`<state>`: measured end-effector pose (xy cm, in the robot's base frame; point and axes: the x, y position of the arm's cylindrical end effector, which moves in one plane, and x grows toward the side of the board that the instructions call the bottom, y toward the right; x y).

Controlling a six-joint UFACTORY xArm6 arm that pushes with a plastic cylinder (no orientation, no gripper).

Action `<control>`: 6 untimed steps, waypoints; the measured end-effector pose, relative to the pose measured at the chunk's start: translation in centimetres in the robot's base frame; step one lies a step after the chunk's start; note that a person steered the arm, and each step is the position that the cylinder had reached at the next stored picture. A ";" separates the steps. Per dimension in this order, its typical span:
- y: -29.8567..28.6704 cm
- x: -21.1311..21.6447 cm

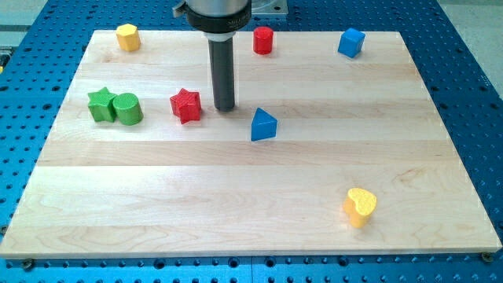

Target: Move the green blocks into the red star

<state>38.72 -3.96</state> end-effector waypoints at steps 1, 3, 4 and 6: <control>-1.9 4.8; -18.0 12.9; -26.4 12.0; -25.7 5.9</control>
<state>44.60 -29.61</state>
